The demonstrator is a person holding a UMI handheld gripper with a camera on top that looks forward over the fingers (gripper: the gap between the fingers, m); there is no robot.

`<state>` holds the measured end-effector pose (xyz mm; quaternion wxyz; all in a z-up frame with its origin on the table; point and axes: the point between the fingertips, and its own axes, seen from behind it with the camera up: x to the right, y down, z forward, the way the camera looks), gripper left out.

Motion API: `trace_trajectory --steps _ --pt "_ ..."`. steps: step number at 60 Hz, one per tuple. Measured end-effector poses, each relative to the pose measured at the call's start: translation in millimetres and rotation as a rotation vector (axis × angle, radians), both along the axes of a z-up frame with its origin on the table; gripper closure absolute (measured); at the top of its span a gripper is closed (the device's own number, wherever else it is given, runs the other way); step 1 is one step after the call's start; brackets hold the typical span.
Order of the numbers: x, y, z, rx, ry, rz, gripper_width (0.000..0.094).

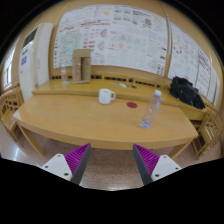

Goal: Pour water

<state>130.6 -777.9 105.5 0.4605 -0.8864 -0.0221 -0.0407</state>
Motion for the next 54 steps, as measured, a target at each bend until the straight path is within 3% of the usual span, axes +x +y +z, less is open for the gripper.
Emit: trace_trajectory --steps 14,26,36,48,50,54 --pt "150.9 66.0 -61.9 0.017 -0.013 -0.082 0.0082" --pt "224.4 169.8 -66.7 0.118 0.016 -0.084 0.0084" --pt "237.2 255.3 -65.6 0.201 0.066 -0.038 0.0092" --pt "230.6 312.5 -82.5 0.242 0.112 -0.003 0.0275" --pt "224.9 318.3 -80.7 0.255 0.121 0.014 0.0417" --pt "229.1 323.4 -79.1 0.274 0.091 -0.005 0.0460"
